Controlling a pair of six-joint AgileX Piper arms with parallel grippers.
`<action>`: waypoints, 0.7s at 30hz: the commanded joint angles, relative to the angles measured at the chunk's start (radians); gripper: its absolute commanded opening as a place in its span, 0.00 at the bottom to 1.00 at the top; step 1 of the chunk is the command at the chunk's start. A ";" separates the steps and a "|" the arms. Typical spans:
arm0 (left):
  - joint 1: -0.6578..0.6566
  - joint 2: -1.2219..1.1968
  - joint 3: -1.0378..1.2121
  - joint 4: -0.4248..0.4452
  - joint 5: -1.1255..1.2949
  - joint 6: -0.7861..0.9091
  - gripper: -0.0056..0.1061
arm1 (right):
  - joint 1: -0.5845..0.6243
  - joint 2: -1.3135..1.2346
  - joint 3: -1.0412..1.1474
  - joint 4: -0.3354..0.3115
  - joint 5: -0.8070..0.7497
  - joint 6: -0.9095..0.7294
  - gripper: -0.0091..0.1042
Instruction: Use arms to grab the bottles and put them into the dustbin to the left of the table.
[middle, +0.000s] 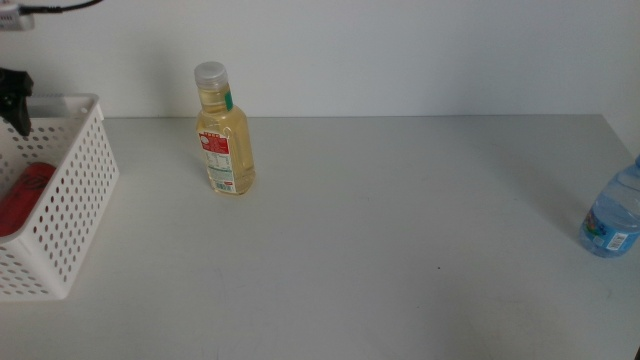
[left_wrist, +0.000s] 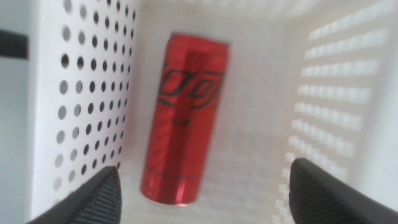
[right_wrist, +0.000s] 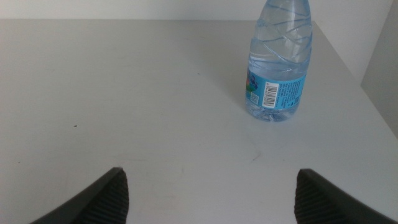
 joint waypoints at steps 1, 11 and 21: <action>-0.042 -0.127 -0.019 -0.013 -0.026 -0.046 0.86 | 0.002 -0.021 -0.009 -0.011 -0.072 -0.005 0.91; -0.263 -0.422 0.278 0.016 -0.352 -0.125 0.86 | 0.002 -0.021 -0.009 -0.011 -0.072 -0.005 0.91; -0.450 -0.579 0.651 0.029 -0.756 -0.129 0.85 | 0.002 -0.021 -0.009 -0.011 -0.072 -0.005 0.91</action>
